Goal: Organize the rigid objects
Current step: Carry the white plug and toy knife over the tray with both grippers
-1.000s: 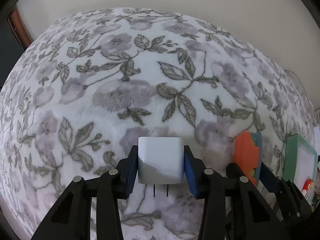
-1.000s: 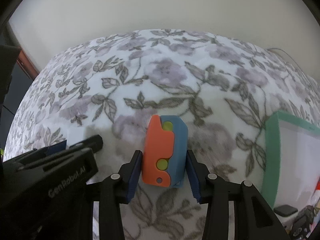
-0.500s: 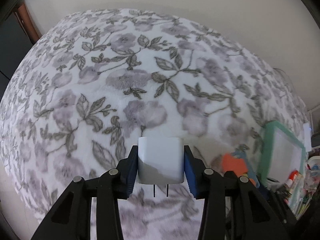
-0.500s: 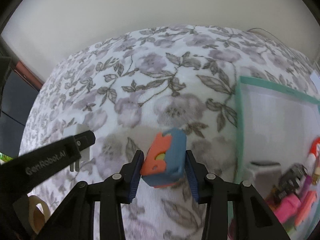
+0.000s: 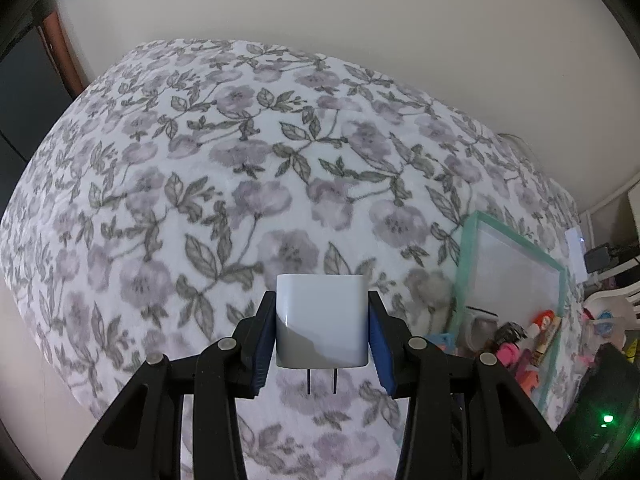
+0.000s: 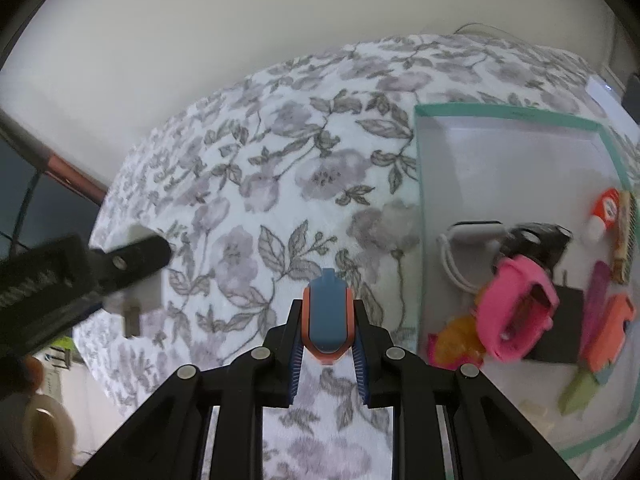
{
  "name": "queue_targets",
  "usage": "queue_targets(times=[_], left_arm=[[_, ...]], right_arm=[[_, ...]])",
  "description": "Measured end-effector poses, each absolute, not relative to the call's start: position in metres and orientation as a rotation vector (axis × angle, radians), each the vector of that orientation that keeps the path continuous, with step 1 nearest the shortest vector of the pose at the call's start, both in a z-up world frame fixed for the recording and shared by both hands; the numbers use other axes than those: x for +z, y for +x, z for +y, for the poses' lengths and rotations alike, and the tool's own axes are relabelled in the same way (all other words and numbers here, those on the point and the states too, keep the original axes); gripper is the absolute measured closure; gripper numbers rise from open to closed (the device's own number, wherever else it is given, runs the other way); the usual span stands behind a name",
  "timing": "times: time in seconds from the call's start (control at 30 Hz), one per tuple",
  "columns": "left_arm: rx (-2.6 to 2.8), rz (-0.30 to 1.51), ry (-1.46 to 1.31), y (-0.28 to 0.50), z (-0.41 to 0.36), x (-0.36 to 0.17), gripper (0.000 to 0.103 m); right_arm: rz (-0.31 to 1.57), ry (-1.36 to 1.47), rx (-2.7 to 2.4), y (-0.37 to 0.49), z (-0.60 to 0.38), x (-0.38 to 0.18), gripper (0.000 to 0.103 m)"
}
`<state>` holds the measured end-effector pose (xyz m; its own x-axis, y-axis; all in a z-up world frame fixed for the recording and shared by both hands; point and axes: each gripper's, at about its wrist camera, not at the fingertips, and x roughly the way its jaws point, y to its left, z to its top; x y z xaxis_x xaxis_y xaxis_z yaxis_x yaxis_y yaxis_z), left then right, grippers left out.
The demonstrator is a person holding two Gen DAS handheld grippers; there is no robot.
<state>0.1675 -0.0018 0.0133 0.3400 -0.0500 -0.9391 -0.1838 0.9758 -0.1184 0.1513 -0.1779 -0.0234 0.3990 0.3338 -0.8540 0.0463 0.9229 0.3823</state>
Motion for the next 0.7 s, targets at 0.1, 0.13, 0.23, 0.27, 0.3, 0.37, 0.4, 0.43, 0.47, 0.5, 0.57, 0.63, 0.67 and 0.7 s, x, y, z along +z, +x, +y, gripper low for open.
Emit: queue_targets(times=[0.1, 0.13, 0.23, 0.27, 0.3, 0.37, 0.4, 0.43, 0.47, 0.5, 0.57, 0.63, 0.67, 0.7], left_arm=[[0.092, 1.209, -0.219, 0.156, -0.010, 0.020, 0.059], [0.091, 1.201, -0.218, 0.153, -0.013, 0.023, 0.059], [0.073, 1.176, -0.223, 0.144, -0.024, 0.032, 0.059], [0.065, 1.167, -0.222, 0.141, -0.029, 0.035, 0.059], [0.058, 1.160, -0.218, 0.138, -0.034, 0.038, 0.059], [0.041, 1.144, -0.211, 0.133, -0.044, 0.044, 0.058], [0.034, 1.138, -0.209, 0.131, -0.049, 0.046, 0.058], [0.025, 1.132, -0.208, 0.129, -0.054, 0.047, 0.059], [0.014, 1.129, -0.207, 0.126, -0.061, 0.048, 0.059], [0.004, 1.128, -0.206, 0.125, -0.065, 0.048, 0.059], [-0.027, 1.130, -0.197, 0.122, -0.078, 0.046, 0.059], [-0.054, 1.136, -0.183, 0.120, -0.091, 0.042, 0.059], [-0.068, 1.142, -0.174, 0.118, -0.097, 0.038, 0.059], [-0.078, 1.148, -0.168, 0.117, -0.102, 0.035, 0.059]], right_arm=[[1.106, 0.395, 0.174, 0.138, -0.190, -0.005, 0.080], [1.089, 0.396, 0.164, 0.134, -0.195, 0.000, 0.080], [1.030, 0.403, 0.132, 0.123, -0.210, 0.018, 0.080], [1.011, 0.402, 0.121, 0.119, -0.215, 0.024, 0.080], [0.987, 0.399, 0.102, 0.114, -0.222, 0.030, 0.080], [0.955, 0.397, 0.067, 0.108, -0.235, 0.038, 0.080], [0.938, 0.398, 0.044, 0.104, -0.243, 0.043, 0.080], [0.926, 0.399, 0.027, 0.100, -0.250, 0.046, 0.080], [0.911, 0.392, 0.001, 0.097, -0.259, 0.049, 0.080], [0.901, 0.387, -0.018, 0.094, -0.265, 0.052, 0.080], [0.887, 0.391, -0.054, 0.089, -0.280, 0.055, 0.080], [0.875, 0.404, -0.091, 0.084, -0.296, 0.057, 0.080], [0.870, 0.406, -0.106, 0.082, -0.303, 0.058, 0.080], [0.867, 0.407, -0.124, 0.081, -0.310, 0.058, 0.080]])
